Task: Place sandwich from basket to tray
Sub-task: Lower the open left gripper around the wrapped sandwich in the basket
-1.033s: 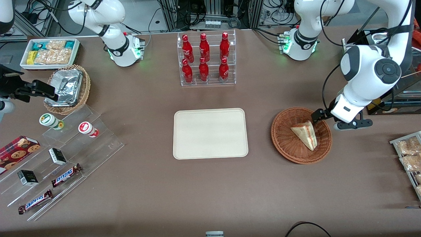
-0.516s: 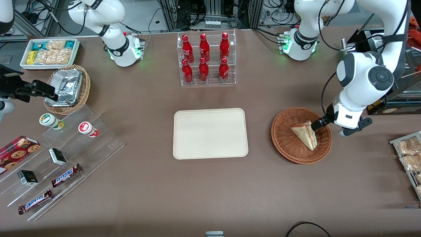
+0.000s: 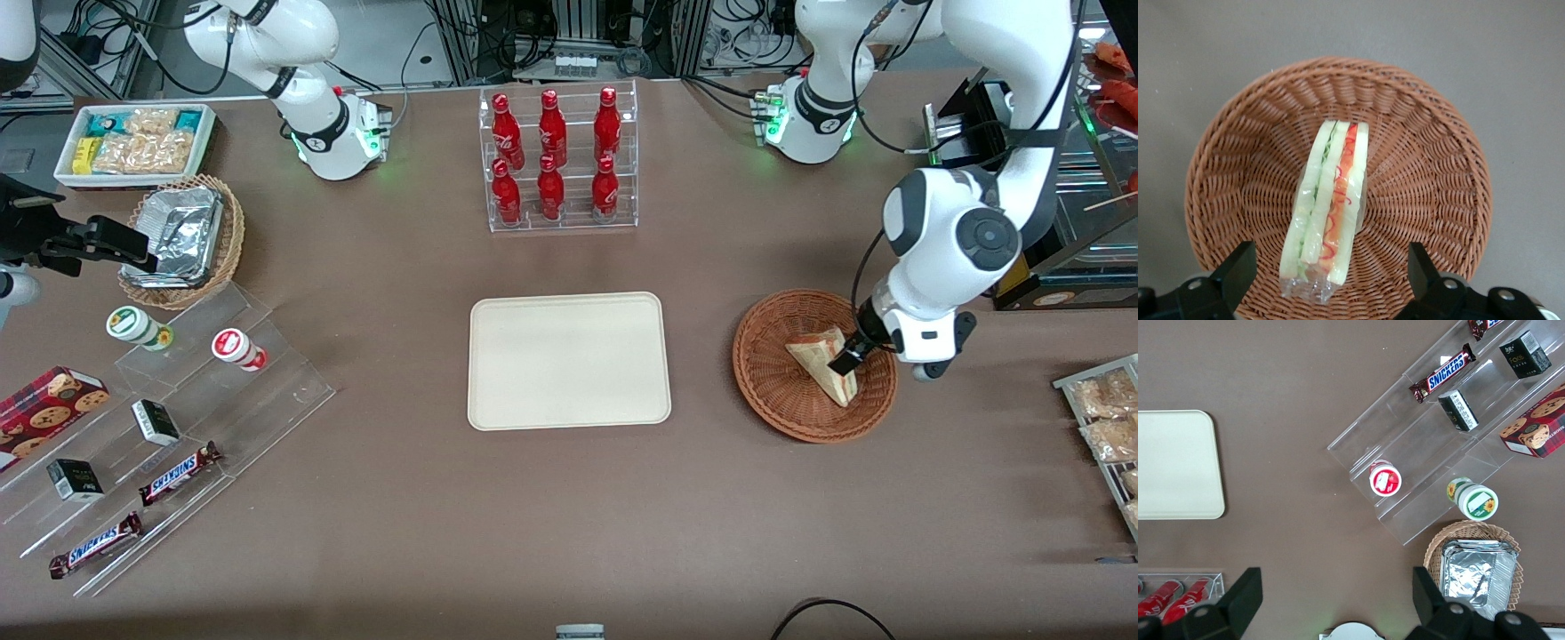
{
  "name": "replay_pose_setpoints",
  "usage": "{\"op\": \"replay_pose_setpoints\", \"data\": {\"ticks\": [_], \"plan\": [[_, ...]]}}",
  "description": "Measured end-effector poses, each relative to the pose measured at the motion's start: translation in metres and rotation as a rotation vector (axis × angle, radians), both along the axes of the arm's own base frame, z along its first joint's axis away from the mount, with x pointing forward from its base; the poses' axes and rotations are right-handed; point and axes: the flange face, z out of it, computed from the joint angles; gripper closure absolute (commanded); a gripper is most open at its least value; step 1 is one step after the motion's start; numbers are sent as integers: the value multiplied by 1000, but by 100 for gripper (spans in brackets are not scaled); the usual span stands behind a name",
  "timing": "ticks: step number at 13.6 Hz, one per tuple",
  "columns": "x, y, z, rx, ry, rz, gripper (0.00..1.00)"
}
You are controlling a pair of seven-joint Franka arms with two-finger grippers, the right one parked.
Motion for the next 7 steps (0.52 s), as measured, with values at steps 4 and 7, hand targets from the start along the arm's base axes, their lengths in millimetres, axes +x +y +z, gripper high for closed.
{"op": "replay_pose_setpoints", "data": {"ticks": [4, 7], "plan": [[-1, -1, -14, 3, 26, 4, 0], [-3, -2, -27, 6, 52, 2, 0]]}}
